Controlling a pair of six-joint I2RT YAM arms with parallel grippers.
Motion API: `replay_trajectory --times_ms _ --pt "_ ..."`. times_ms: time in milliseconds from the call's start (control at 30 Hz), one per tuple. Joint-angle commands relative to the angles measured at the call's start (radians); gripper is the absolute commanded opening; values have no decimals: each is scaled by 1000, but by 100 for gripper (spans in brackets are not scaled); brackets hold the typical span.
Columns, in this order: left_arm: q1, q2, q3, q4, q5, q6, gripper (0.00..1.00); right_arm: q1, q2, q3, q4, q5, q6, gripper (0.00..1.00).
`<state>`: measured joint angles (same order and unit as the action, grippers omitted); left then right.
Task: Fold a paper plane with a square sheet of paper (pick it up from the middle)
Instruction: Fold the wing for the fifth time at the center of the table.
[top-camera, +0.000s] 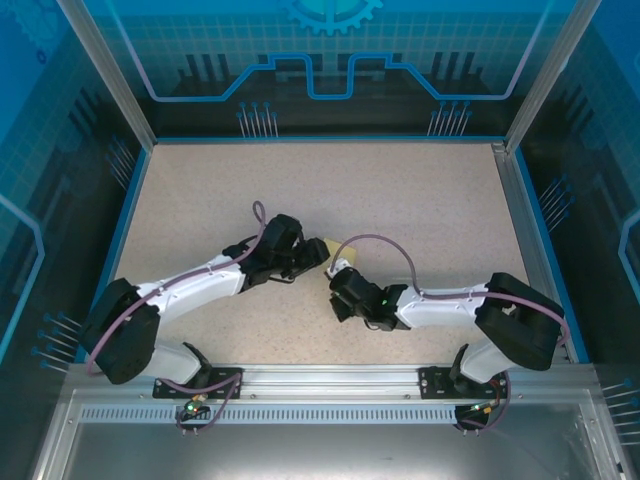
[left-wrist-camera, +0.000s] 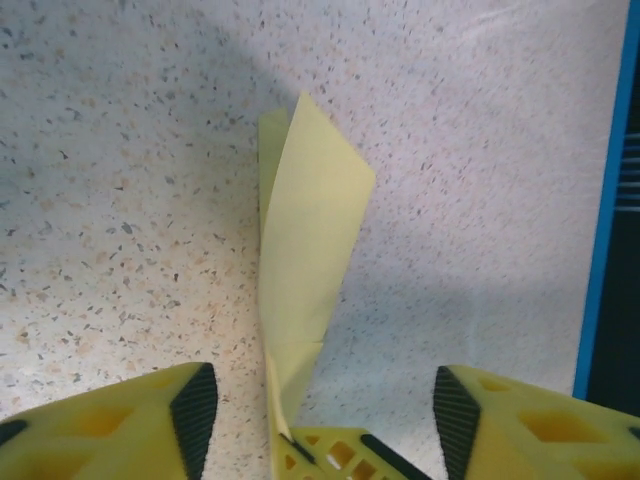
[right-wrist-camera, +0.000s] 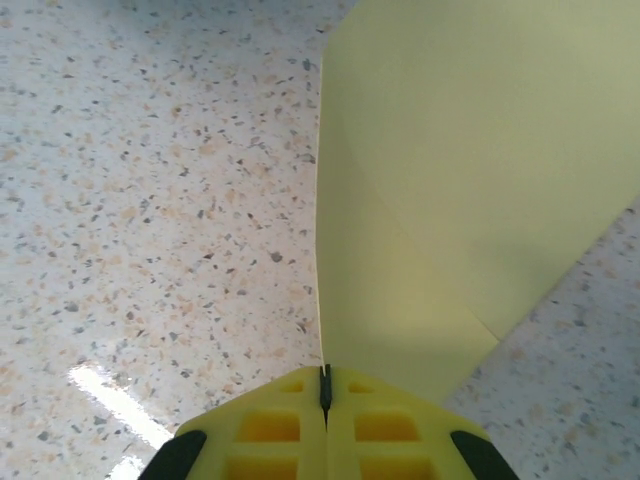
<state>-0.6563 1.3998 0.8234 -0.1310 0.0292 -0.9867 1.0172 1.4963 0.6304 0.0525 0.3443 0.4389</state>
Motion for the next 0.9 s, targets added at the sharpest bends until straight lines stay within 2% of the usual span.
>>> replay_trajectory --times_ms 0,233,367,433,633,700,867 --pt "13 3 -22 -53 -27 23 67 -14 -31 -26 84 -120 -44 0" --pt "35 152 44 -30 98 19 69 -14 -41 -47 74 -93 -84 0" --pt "43 234 87 -16 140 15 65 -14 -51 -61 73 -86 -91 1" --pt "45 264 108 -16 152 19 60 -14 -51 -64 68 -78 -91 2" --pt "50 319 160 -33 182 48 37 -13 -70 -58 24 -39 -81 11" --pt "50 331 172 -43 192 54 25 -5 -84 -54 0 -8 -80 17" --pt "49 345 179 -20 228 48 11 47 -78 -12 -67 110 -91 25"
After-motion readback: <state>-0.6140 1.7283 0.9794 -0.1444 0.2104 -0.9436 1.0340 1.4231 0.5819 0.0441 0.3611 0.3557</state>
